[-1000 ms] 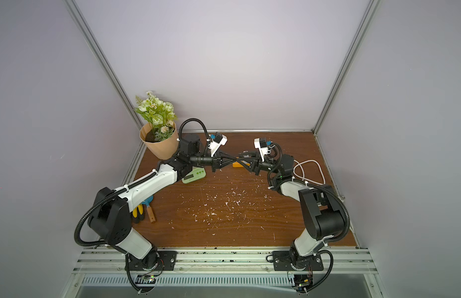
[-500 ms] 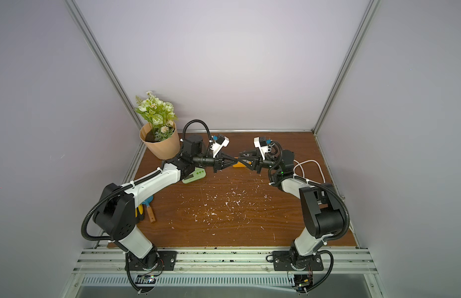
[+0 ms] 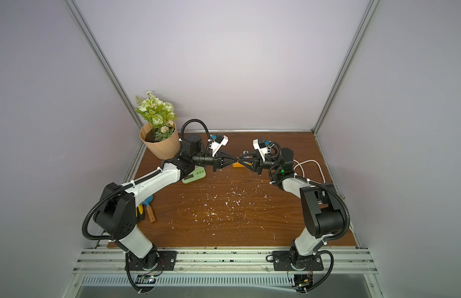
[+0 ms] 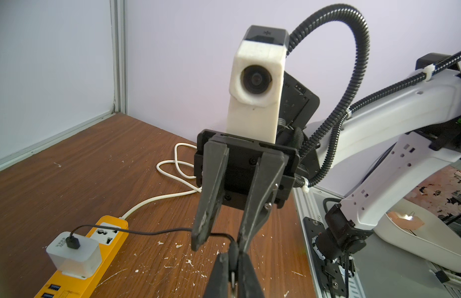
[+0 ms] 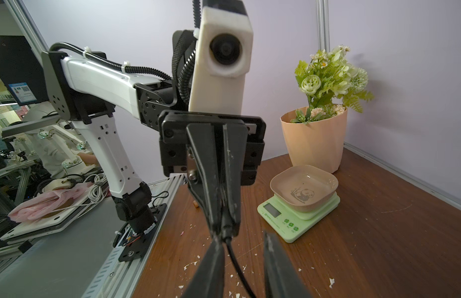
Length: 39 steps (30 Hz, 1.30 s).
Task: Charge the electronic scale
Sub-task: Pick up the charging cable from the center of the board.
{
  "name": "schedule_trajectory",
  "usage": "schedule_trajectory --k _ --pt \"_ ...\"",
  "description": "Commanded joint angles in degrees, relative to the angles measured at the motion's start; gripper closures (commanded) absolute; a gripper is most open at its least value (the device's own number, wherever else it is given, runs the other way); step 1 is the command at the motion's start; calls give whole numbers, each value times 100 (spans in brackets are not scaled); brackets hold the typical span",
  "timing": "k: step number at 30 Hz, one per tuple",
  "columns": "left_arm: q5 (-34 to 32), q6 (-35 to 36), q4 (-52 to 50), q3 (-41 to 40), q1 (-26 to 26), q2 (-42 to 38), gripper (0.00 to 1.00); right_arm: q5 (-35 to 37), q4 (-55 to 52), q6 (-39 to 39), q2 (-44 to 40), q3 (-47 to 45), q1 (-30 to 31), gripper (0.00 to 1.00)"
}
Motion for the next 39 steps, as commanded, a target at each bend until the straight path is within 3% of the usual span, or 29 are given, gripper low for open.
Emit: schedule_trajectory --k 1,9,18,22,25,32,39 --pt "243 34 237 32 47 6 91 -265 -334 -506 -193 271 -23 72" --pt "276 65 230 19 53 17 91 -342 -387 -531 -247 315 -2 78" --pt "284 87 218 -4 47 12 91 -347 -651 -538 -449 395 28 75" --pt "286 87 224 -3 44 9 91 -393 -1193 -896 -559 508 83 75" --pt "288 86 229 -3 38 -11 91 -464 -1837 -1331 -565 650 123 80" --pt "281 80 229 -4 22 -51 91 -506 -1964 -1426 -472 718 138 90" --pt "273 70 247 -4 11 -86 90 -504 -2674 -1893 -547 853 133 82"
